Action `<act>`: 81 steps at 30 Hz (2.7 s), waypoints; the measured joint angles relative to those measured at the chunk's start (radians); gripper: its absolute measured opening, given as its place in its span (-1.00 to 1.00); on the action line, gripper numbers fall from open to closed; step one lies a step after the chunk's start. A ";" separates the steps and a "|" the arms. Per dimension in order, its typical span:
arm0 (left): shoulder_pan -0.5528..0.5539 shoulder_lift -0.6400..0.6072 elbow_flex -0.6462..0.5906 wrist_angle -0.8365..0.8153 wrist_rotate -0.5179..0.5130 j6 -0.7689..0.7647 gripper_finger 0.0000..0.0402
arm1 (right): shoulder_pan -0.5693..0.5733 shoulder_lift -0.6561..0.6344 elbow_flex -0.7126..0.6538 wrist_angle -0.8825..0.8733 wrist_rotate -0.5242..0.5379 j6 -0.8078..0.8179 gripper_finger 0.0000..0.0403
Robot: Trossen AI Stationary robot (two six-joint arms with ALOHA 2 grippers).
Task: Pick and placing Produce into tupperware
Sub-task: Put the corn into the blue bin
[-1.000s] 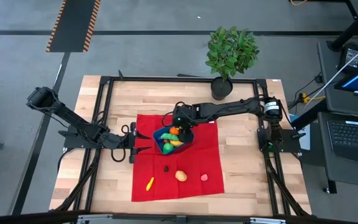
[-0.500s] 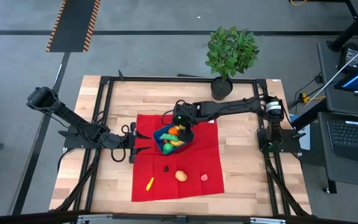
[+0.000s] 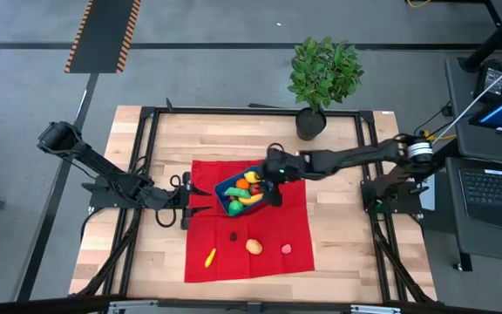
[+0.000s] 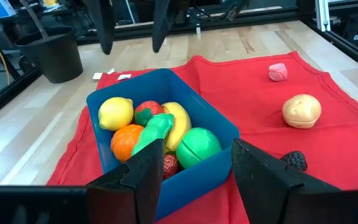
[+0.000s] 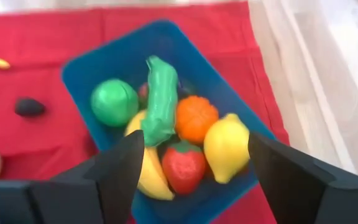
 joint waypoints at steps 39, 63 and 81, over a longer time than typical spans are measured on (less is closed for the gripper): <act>-0.004 0.000 0.000 0.002 -0.058 0.012 0.41 | 0.043 -0.204 -0.483 0.711 0.000 -0.057 0.43; -0.302 0.181 0.386 -0.552 -0.290 -0.453 0.41 | 0.043 -0.203 -0.482 0.644 -0.033 0.082 0.44; -0.472 0.718 0.980 -1.151 -0.264 -1.178 0.41 | 0.177 -0.373 -0.549 0.636 0.015 0.096 0.44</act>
